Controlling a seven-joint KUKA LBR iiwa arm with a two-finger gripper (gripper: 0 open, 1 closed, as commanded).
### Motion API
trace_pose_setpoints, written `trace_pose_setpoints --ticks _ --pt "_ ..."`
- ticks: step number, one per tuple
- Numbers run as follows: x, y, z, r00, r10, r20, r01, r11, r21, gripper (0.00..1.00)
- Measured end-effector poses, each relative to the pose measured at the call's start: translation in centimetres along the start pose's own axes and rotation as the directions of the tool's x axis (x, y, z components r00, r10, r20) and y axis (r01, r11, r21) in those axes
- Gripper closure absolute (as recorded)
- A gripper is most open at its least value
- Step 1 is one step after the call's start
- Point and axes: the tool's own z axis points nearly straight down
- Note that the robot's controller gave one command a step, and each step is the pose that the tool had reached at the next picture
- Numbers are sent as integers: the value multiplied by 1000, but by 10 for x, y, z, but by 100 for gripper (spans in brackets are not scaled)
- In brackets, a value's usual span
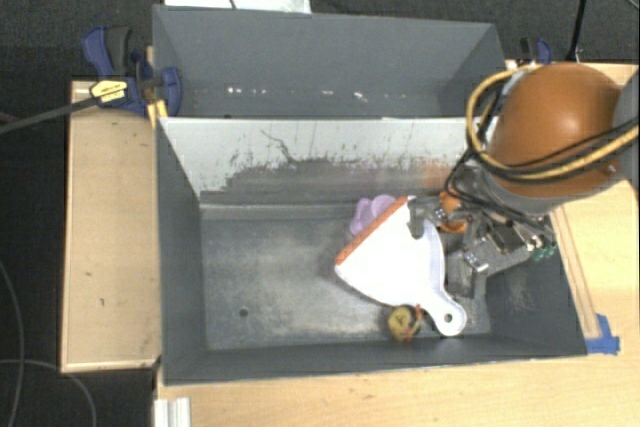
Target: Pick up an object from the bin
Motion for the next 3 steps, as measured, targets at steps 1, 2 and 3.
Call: trace_pose_setpoints --ticks 1,2,3 --pt "-4 12 32 998 -63 6 63 998 4 0" --pt "-1 36 67 965 -261 -1 261 965 -1 0" --pt "-1 47 86 921 -390 -1 390 921 -2 0"
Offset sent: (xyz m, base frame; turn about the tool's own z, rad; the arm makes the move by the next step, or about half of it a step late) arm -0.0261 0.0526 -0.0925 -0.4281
